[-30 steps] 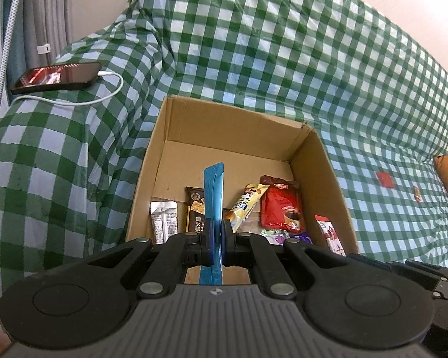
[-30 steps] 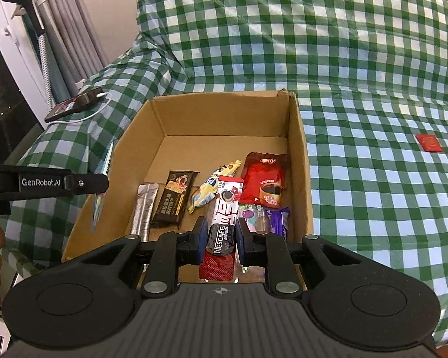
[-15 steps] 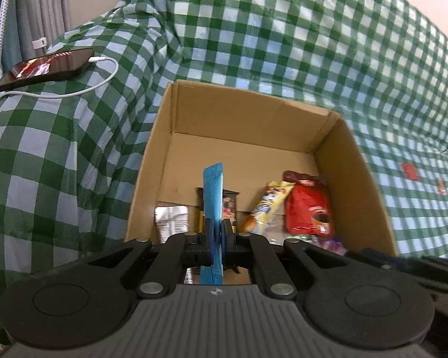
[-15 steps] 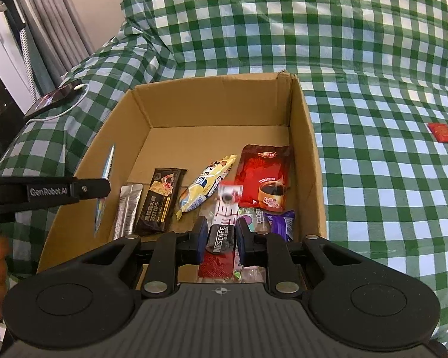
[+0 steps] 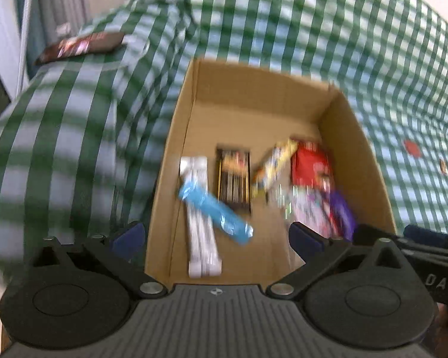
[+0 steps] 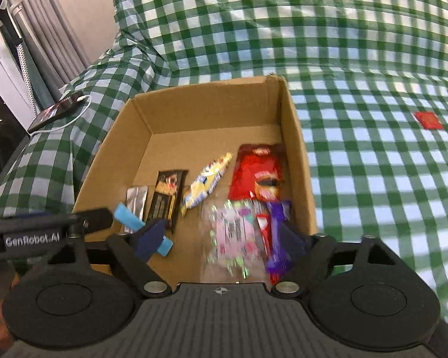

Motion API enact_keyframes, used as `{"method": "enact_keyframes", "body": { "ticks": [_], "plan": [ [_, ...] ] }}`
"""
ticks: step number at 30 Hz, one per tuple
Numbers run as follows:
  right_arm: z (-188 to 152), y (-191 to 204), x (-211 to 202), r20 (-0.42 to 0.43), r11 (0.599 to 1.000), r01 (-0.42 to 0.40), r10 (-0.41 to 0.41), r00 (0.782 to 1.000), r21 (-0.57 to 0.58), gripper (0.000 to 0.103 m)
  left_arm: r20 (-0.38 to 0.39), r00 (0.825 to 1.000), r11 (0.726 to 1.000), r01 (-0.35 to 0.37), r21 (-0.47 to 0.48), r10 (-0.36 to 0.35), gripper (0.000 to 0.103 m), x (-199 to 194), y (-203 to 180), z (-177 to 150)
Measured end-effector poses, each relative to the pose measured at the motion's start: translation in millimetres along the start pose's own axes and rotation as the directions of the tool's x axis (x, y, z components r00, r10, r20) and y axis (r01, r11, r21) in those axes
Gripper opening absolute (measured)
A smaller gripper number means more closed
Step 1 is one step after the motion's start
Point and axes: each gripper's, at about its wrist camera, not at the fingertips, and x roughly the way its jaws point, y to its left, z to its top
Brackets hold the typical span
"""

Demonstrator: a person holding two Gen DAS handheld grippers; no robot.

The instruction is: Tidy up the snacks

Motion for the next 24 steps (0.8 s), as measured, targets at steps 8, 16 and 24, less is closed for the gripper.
{"method": "enact_keyframes", "body": {
  "ticks": [8, 16, 24],
  "plan": [
    [-51, 17, -66, 0.064, 0.994, 0.037, -0.03, 0.998, -0.105, 0.099, -0.015, 0.999, 0.999, -0.045, -0.01, 0.045, 0.103, -43, 2, -58],
    [-76, 36, -115, 0.18, 0.973, 0.065, -0.025, 0.983, -0.222, 0.103, 0.059, 0.996, 0.998, -0.063, -0.009, 0.063, 0.103, -81, -1, -76],
    [-86, 29, -143, 0.23, 0.983, 0.06, -0.019, 0.973, -0.173, 0.103, 0.121, 0.99, 0.997, -0.073, 0.009, 0.072, 0.103, -110, -8, -87]
  ]
}}
